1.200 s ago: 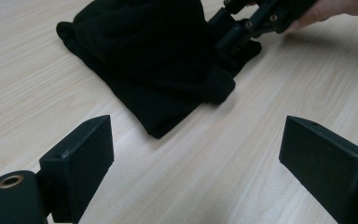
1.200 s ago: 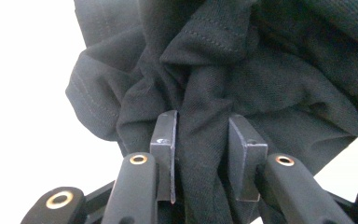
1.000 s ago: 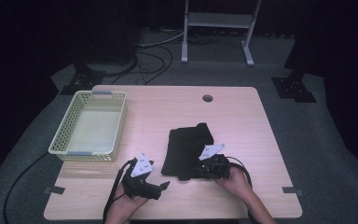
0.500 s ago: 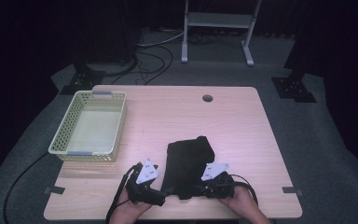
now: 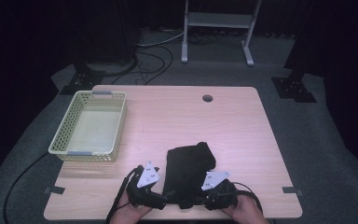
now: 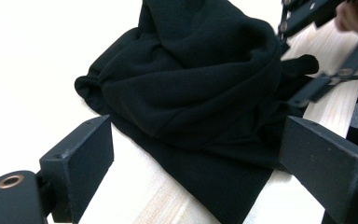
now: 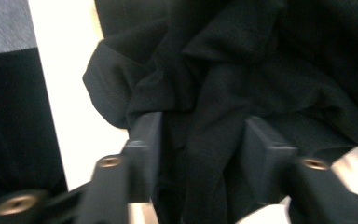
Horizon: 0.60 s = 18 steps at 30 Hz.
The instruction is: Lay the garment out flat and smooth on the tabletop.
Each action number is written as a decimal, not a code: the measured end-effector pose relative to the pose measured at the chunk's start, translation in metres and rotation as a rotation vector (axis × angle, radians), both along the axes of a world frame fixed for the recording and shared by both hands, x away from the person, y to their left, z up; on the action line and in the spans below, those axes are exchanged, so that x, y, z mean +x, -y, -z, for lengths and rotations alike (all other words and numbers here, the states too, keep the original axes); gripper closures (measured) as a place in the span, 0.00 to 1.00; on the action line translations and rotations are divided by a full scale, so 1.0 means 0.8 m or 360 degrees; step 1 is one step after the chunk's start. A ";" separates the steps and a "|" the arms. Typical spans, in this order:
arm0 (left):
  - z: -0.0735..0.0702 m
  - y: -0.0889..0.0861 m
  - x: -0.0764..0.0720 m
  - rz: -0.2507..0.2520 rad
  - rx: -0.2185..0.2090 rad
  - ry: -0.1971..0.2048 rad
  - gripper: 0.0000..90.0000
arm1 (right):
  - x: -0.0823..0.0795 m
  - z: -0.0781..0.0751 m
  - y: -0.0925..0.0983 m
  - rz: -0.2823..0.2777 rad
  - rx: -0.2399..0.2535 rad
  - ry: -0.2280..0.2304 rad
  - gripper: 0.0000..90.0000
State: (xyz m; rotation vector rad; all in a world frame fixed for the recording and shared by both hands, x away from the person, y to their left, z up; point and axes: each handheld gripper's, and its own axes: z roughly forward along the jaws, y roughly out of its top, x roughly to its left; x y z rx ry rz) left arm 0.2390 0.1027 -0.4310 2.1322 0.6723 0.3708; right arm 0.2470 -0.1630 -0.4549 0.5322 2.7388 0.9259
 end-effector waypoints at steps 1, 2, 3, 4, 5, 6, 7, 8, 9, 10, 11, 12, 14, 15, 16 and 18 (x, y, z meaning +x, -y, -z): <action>0.000 -0.001 0.000 -0.0001 -0.0002 0.0000 0.10 | -0.003 -0.006 0.000 0.0000 -0.0008 0.0016 0.46; 0.000 -0.002 0.000 -0.0001 -0.0003 0.0001 0.10 | -0.005 -0.013 0.000 -0.0017 -0.0002 0.0029 0.44; 0.000 -0.003 0.001 0.0000 -0.0004 0.0003 0.10 | -0.007 -0.020 0.000 -0.0027 0.0007 0.0056 0.42; 0.000 -0.004 0.001 -0.0002 -0.0007 0.0005 0.10 | -0.008 -0.030 0.000 -0.0034 0.0015 0.0079 0.41; -0.001 -0.005 0.002 -0.0001 -0.0005 0.0003 0.10 | -0.008 -0.037 0.000 -0.0038 0.0023 0.0088 0.39; -0.001 -0.006 0.002 -0.0002 -0.0007 0.0005 0.10 | -0.008 -0.045 0.000 -0.0036 0.0038 0.0101 0.38; -0.001 -0.006 0.003 -0.0003 -0.0013 0.0007 0.10 | -0.007 -0.052 0.000 -0.0041 0.0051 0.0110 0.38; -0.002 -0.007 0.003 -0.0002 -0.0017 0.0009 0.10 | -0.005 -0.059 0.000 -0.0045 0.0061 0.0119 0.36; -0.002 -0.007 0.004 -0.0003 -0.0020 0.0013 0.10 | -0.002 -0.065 -0.002 -0.0044 0.0077 0.0123 0.34; -0.002 -0.008 0.004 -0.0003 -0.0023 0.0016 0.10 | 0.002 -0.070 -0.003 -0.0041 0.0090 0.0114 0.34; -0.003 -0.008 0.005 -0.0003 -0.0022 0.0016 0.10 | 0.006 -0.075 -0.005 -0.0048 0.0095 0.0112 0.33; -0.003 -0.009 0.005 -0.0003 -0.0022 0.0015 0.10 | 0.009 -0.078 -0.008 -0.0059 0.0093 0.0111 0.33; -0.003 -0.010 0.006 -0.0006 -0.0027 0.0015 0.10 | 0.013 -0.081 -0.011 -0.0076 0.0099 0.0106 0.33; -0.003 -0.013 0.007 -0.0004 -0.0021 0.0009 0.10 | 0.023 -0.084 -0.021 -0.0101 0.0102 0.0079 0.32; -0.003 -0.015 0.008 -0.0008 -0.0019 0.0005 0.10 | 0.026 -0.083 -0.025 -0.0109 0.0107 0.0075 0.32; -0.003 -0.017 0.008 -0.0013 -0.0020 0.0005 0.10 | 0.030 -0.083 -0.029 -0.0126 0.0106 0.0056 0.32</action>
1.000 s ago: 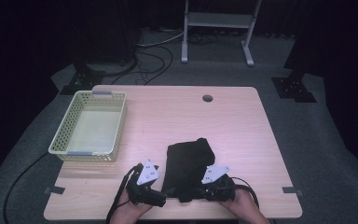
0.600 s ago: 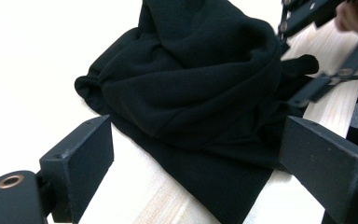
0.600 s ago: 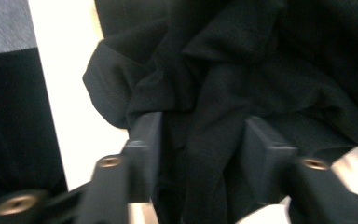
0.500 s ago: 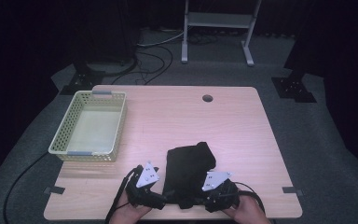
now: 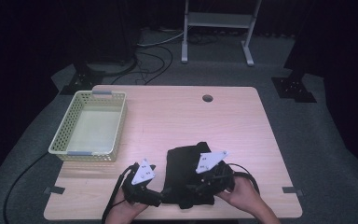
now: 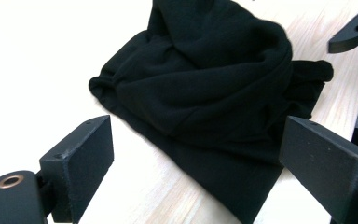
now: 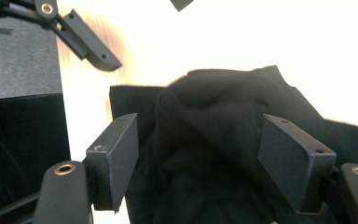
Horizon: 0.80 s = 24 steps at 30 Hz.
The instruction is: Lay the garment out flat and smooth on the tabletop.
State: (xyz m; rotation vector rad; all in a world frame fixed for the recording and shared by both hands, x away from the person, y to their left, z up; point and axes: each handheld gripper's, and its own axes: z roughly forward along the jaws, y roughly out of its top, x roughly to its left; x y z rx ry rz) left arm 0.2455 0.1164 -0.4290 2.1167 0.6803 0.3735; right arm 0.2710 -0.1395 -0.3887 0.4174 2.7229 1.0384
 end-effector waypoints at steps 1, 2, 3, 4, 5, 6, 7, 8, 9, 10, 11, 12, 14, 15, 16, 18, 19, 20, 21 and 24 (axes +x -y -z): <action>0.000 -0.002 0.000 -0.0003 -0.0003 -0.0004 0.10 | 0.005 0.002 -0.007 -0.0019 -0.0007 -0.0015 0.32; 0.000 -0.004 0.001 -0.0009 -0.0007 -0.0005 0.10 | 0.008 0.004 -0.012 -0.0029 -0.0020 -0.0024 0.33; 0.001 -0.006 0.001 -0.0010 -0.0004 -0.0009 0.10 | 0.012 0.006 -0.018 -0.0051 -0.0035 -0.0036 0.35; 0.001 -0.008 0.001 -0.0017 -0.0006 -0.0012 0.10 | 0.015 0.009 -0.023 -0.0071 -0.0049 -0.0048 0.37; 0.002 -0.010 0.002 -0.0020 -0.0002 -0.0016 0.10 | 0.017 0.012 -0.029 -0.0082 -0.0065 -0.0047 0.38; 0.003 -0.012 0.002 -0.0026 -0.0003 -0.0020 0.10 | 0.021 0.015 -0.034 -0.0093 -0.0083 -0.0059 0.40; 0.004 -0.014 0.002 -0.0028 0.0000 -0.0025 0.10 | 0.023 0.018 -0.039 -0.0105 -0.0095 -0.0060 0.40; 0.005 -0.015 0.003 -0.0034 0.0000 -0.0028 0.10 | 0.026 0.021 -0.043 -0.0112 -0.0107 -0.0058 0.42; 0.006 -0.018 0.003 -0.0041 -0.0001 -0.0032 0.10 | 0.027 0.024 -0.047 -0.0111 -0.0125 -0.0057 0.45; 0.007 -0.020 0.003 -0.0043 0.0003 -0.0038 0.10 | 0.030 0.028 -0.051 -0.0121 -0.0138 -0.0059 0.48; 0.008 -0.021 0.004 -0.0047 -0.0002 -0.0042 0.10 | 0.031 0.031 -0.054 -0.0123 -0.0143 -0.0056 0.52; 0.008 -0.022 0.004 -0.0051 -0.0003 -0.0047 0.10 | 0.032 0.034 -0.055 -0.0125 -0.0156 -0.0049 0.54; 0.009 -0.022 0.005 -0.0054 -0.0005 -0.0049 0.10 | 0.034 0.039 -0.056 -0.0124 -0.0162 -0.0054 0.62; 0.010 -0.021 0.006 -0.0050 -0.0003 -0.0053 0.10 | 0.034 0.042 -0.056 -0.0126 -0.0165 -0.0065 0.65; 0.010 -0.021 0.006 -0.0050 -0.0003 -0.0053 0.10 | 0.034 0.042 -0.056 -0.0126 -0.0165 -0.0065 0.65; 0.010 -0.019 0.007 -0.0040 0.0007 -0.0056 0.10 | 0.034 0.046 -0.052 -0.0131 -0.0170 -0.0063 0.76; 0.010 -0.017 0.008 -0.0036 0.0010 -0.0056 0.10 | 0.034 0.046 -0.049 -0.0123 -0.0162 -0.0064 0.79; 0.010 -0.015 0.008 -0.0031 0.0007 -0.0059 0.10 | 0.033 0.045 -0.047 -0.0114 -0.0158 -0.0062 0.82; 0.010 -0.014 0.009 -0.0026 0.0013 -0.0057 0.10 | 0.033 0.043 -0.044 -0.0105 -0.0149 -0.0057 0.84; 0.009 -0.007 0.011 -0.0015 0.0015 -0.0058 0.10 | 0.034 0.038 -0.033 -0.0088 -0.0112 -0.0058 0.86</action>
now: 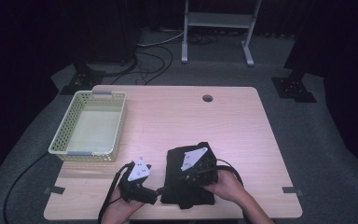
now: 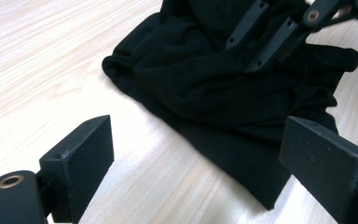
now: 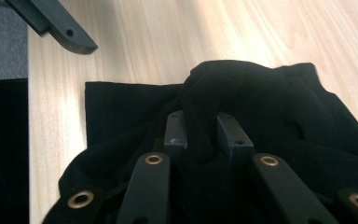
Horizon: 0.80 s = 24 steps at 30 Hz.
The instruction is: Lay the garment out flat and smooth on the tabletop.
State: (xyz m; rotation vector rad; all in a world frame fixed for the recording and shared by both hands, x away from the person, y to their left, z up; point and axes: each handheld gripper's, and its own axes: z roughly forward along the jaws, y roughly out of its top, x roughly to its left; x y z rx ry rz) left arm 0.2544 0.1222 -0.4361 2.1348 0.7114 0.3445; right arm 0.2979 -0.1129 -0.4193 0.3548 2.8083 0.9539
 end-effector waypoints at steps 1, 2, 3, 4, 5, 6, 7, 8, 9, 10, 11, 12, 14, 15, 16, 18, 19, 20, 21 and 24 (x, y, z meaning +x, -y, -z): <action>-0.001 0.002 0.001 0.0006 0.0004 0.0003 0.10 | 0.000 -0.002 0.004 0.0010 0.0010 0.0000 0.86; -0.001 0.005 0.001 0.0013 0.0007 0.0002 0.10 | -0.001 -0.003 0.008 0.0014 0.0020 0.0000 0.86; -0.001 0.008 0.002 0.0018 0.0011 0.0001 0.10 | -0.002 -0.005 0.012 0.0015 0.0021 0.0007 0.86; 0.000 0.011 0.003 0.0023 0.0018 0.0000 0.10 | -0.003 -0.006 0.015 0.0023 0.0033 0.0017 0.86; 0.000 0.013 0.004 0.0028 0.0020 -0.0003 0.10 | -0.004 -0.008 0.020 0.0027 0.0040 0.0022 0.86; 0.000 0.016 0.005 0.0033 0.0020 -0.0004 0.10 | -0.005 -0.009 0.024 0.0033 0.0049 0.0028 0.86; 0.000 0.019 0.005 0.0041 0.0028 -0.0004 0.10 | -0.006 -0.011 0.029 0.0047 0.0056 0.0030 0.86; 0.000 0.022 0.006 0.0047 0.0029 -0.0004 0.10 | -0.006 -0.012 0.035 0.0056 0.0069 0.0035 0.86; -0.001 0.025 0.006 0.0053 0.0030 -0.0003 0.10 | -0.006 -0.013 0.041 0.0072 0.0084 0.0031 0.86; -0.001 0.028 0.007 0.0061 0.0033 -0.0001 0.10 | -0.007 -0.015 0.048 0.0089 0.0091 0.0032 0.86; -0.002 0.031 0.008 0.0068 0.0038 0.0000 0.10 | -0.007 -0.016 0.055 0.0103 0.0098 0.0038 0.86; -0.002 0.035 0.009 0.0073 0.0040 -0.0001 0.10 | -0.008 -0.017 0.062 0.0120 0.0109 0.0040 0.86; -0.002 0.041 0.011 0.0084 0.0045 -0.0004 0.10 | -0.009 -0.019 0.085 0.0169 0.0130 0.0044 0.86; -0.002 0.045 0.012 0.0091 0.0051 -0.0004 0.10 | -0.009 -0.019 0.085 0.0169 0.0130 0.0044 0.86; -0.002 0.049 0.013 0.0101 0.0061 -0.0005 0.10 | -0.010 -0.020 0.092 0.0186 0.0137 0.0043 0.86; -0.002 0.055 0.016 0.0116 0.0069 -0.0009 0.10 | -0.011 -0.020 0.107 0.0219 0.0149 0.0042 0.86; -0.002 0.059 0.017 0.0120 0.0073 -0.0011 0.10 | -0.012 -0.020 0.114 0.0240 0.0151 0.0042 0.86; -0.001 0.062 0.018 0.0126 0.0075 -0.0012 0.10 | -0.013 -0.019 0.122 0.0259 0.0152 0.0043 0.86; -0.001 0.065 0.020 0.0131 0.0079 -0.0014 0.10 | -0.014 -0.019 0.130 0.0284 0.0157 0.0039 0.86; -0.001 0.074 0.025 0.0146 0.0091 -0.0020 0.10 | -0.015 -0.015 0.154 0.0338 0.0160 0.0033 0.86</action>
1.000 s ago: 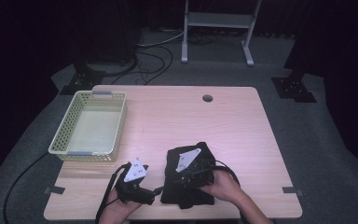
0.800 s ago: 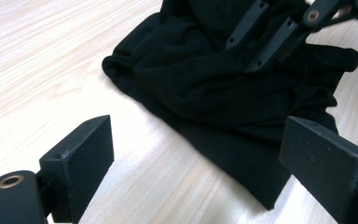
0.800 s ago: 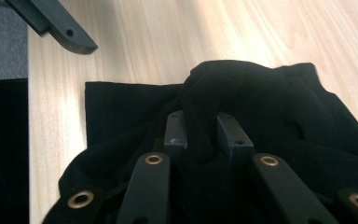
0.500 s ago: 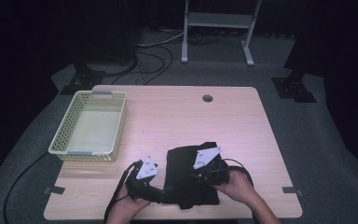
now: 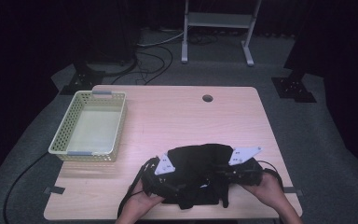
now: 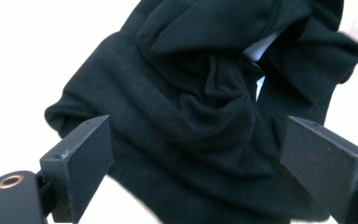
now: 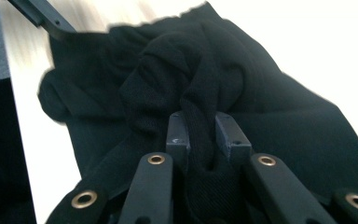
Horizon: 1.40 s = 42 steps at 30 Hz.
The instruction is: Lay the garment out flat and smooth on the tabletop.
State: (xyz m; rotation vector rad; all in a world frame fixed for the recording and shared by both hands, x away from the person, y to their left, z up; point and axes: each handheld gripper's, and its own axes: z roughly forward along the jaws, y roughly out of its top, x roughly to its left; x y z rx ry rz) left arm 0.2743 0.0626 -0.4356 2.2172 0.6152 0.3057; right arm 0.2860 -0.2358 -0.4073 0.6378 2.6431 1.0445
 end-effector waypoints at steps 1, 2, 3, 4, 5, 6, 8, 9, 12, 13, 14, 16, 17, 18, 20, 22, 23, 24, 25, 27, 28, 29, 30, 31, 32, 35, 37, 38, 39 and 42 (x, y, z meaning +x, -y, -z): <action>0.000 0.003 0.002 0.0005 0.0001 -0.0003 0.10 | 0.000 0.002 0.007 0.0016 0.0001 -0.0006 0.86; 0.000 0.006 0.003 0.0013 0.0013 -0.0002 0.10 | 0.000 0.004 0.014 0.0030 -0.0002 -0.0007 0.86; 0.000 0.009 0.005 0.0017 0.0020 -0.0003 0.10 | -0.001 0.005 0.021 0.0048 -0.0006 -0.0013 0.86; 0.000 0.012 0.007 0.0020 0.0022 -0.0005 0.10 | -0.001 0.008 0.028 0.0064 -0.0010 -0.0016 0.86; 0.000 0.015 0.008 0.0026 0.0028 -0.0007 0.10 | -0.001 0.010 0.035 0.0082 -0.0015 -0.0024 0.86; 0.001 0.018 0.010 0.0027 0.0023 -0.0010 0.10 | -0.001 0.012 0.043 0.0099 -0.0017 -0.0029 0.86; 0.002 0.023 0.013 0.0036 0.0029 -0.0020 0.10 | -0.001 0.018 0.058 0.0136 -0.0020 -0.0045 0.86; 0.003 0.026 0.014 0.0042 0.0034 -0.0022 0.10 | -0.002 0.021 0.065 0.0159 -0.0015 -0.0059 0.86; 0.007 0.036 0.018 0.0061 0.0051 -0.0035 0.10 | -0.004 0.032 0.086 0.0203 -0.0021 -0.0090 0.86; 0.008 0.038 0.019 0.0064 0.0055 -0.0042 0.10 | -0.005 0.035 0.091 0.0221 -0.0014 -0.0104 0.86; 0.009 0.041 0.020 0.0071 0.0060 -0.0048 0.10 | -0.006 0.039 0.096 0.0234 -0.0008 -0.0115 0.86; 0.012 0.047 0.022 0.0084 0.0065 -0.0059 0.10 | -0.007 0.044 0.105 0.0250 0.0005 -0.0127 0.86; 0.013 0.049 0.024 0.0093 0.0062 -0.0063 0.10 | -0.007 0.047 0.109 0.0255 0.0015 -0.0136 0.86; 0.015 0.052 0.025 0.0097 0.0063 -0.0071 0.10 | -0.007 0.049 0.111 0.0264 0.0026 -0.0146 0.86; 0.017 0.058 0.027 0.0118 0.0064 -0.0076 0.10 | -0.007 0.054 0.114 0.0268 0.0036 -0.0161 0.85; 0.018 0.062 0.029 0.0137 0.0063 -0.0078 0.10 | -0.007 0.059 0.114 0.0273 0.0037 -0.0171 0.85; 0.019 0.064 0.031 0.0147 0.0059 -0.0077 0.10 | -0.007 0.061 0.114 0.0272 0.0040 -0.0177 0.85; 0.020 0.065 0.033 0.0154 0.0061 -0.0073 0.10 | -0.006 0.063 0.114 0.0273 0.0045 -0.0182 0.84; 0.021 0.066 0.035 0.0156 0.0071 -0.0075 0.10 | -0.006 0.064 0.114 0.0272 0.0050 -0.0186 0.84; 0.023 0.067 0.040 0.0182 0.0072 -0.0089 0.16 | -0.004 0.065 0.115 0.0273 0.0057 -0.0198 0.84; 0.025 0.067 0.042 0.0187 0.0076 -0.0100 0.16 | -0.003 0.065 0.114 0.0272 0.0057 -0.0201 0.83; 0.026 0.067 0.043 0.0216 0.0077 -0.0109 0.23 | -0.003 0.066 0.114 0.0274 0.0060 -0.0208 0.83; 0.027 0.067 0.045 0.0227 0.0079 -0.0122 0.30 | -0.002 0.067 0.114 0.0274 0.0063 -0.0212 0.83; 0.028 0.067 0.047 0.0239 0.0077 -0.0143 0.36 | -0.001 0.068 0.114 0.0277 0.0069 -0.0220 0.83; 0.029 0.067 0.047 0.0248 0.0093 -0.0132 0.45 | -0.001 0.068 0.113 0.0278 0.0071 -0.0226 0.82; 0.031 0.062 0.050 0.0248 0.0105 -0.0147 0.61 | 0.002 0.069 0.111 0.0281 0.0067 -0.0237 0.82; 0.031 0.056 0.052 0.0242 0.0100 -0.0164 0.65 | 0.003 0.069 0.107 0.0280 0.0062 -0.0235 0.82; 0.031 0.053 0.052 0.0242 0.0104 -0.0164 0.66 | 0.003 0.069 0.105 0.0277 0.0059 -0.0233 0.82; 0.031 0.049 0.051 0.0236 0.0107 -0.0167 0.66 | 0.004 0.069 0.102 0.0279 0.0059 -0.0237 0.82; 0.032 0.033 0.049 0.0204 0.0103 -0.0176 0.65 | 0.007 0.068 0.090 0.0251 0.0047 -0.0230 0.82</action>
